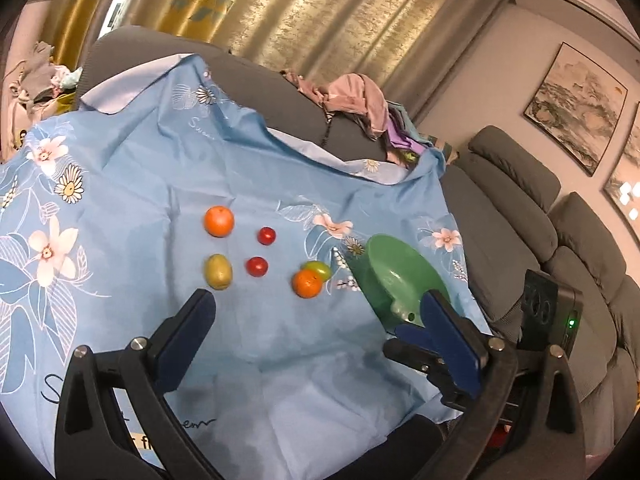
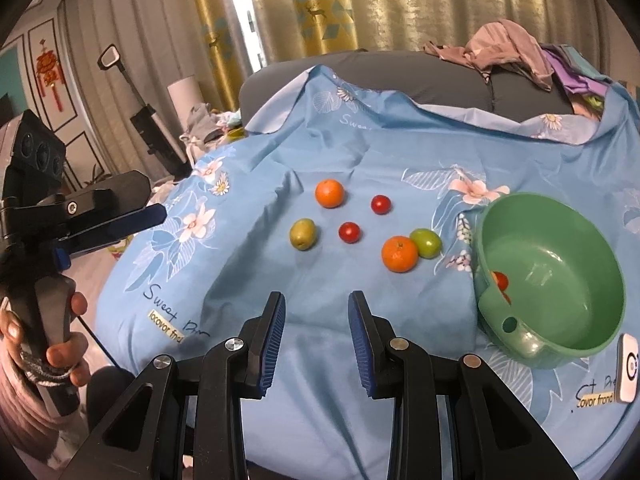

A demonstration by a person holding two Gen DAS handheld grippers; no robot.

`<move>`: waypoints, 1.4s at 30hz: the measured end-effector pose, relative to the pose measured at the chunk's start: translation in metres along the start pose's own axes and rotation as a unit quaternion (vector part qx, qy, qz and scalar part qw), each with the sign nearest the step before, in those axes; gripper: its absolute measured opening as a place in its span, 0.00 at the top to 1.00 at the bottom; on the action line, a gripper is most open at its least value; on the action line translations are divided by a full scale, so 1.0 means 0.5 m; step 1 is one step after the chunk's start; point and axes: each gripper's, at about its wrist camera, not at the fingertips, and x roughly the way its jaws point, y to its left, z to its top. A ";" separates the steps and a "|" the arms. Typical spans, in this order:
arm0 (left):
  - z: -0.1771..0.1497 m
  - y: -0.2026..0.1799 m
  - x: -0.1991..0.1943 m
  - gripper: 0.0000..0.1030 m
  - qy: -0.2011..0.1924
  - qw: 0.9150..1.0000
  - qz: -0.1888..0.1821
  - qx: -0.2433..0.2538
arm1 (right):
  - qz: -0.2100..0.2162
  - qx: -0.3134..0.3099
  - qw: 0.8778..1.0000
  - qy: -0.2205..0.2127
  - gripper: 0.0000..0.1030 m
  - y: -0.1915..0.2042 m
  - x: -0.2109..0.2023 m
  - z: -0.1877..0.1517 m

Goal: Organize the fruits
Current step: 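Withdraw both open tools from the bowl back over the remaining fruits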

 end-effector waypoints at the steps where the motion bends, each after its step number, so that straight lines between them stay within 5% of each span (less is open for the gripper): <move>1: 0.000 0.001 0.001 0.00 -0.001 1.000 0.004 0.000 | 0.001 0.001 1.000 0.000 0.68 -0.001 0.001 -0.001; 5: -0.003 -0.014 0.005 0.01 -0.006 0.998 0.042 0.037 | 0.003 0.007 1.000 0.003 0.68 -0.009 0.008 -0.004; 13: -0.005 -0.023 0.052 0.01 0.032 0.996 0.033 0.076 | 0.007 0.024 1.000 0.005 0.68 -0.035 0.025 -0.013; 17: -0.015 -0.024 0.086 0.01 0.095 0.988 0.033 0.119 | 0.005 0.037 0.999 0.012 0.68 -0.057 0.041 -0.017; 23: -0.028 0.018 0.122 0.01 0.099 0.982 0.108 0.119 | 0.006 0.044 0.999 0.029 0.68 -0.069 0.078 -0.016; 27: -0.023 0.040 0.162 0.01 0.121 0.971 0.160 0.132 | 0.002 0.046 0.998 0.043 0.68 -0.079 0.107 -0.014; 42: -0.016 0.106 0.236 0.01 0.162 0.968 0.165 0.098 | -0.044 0.049 0.995 0.070 0.64 -0.114 0.200 0.022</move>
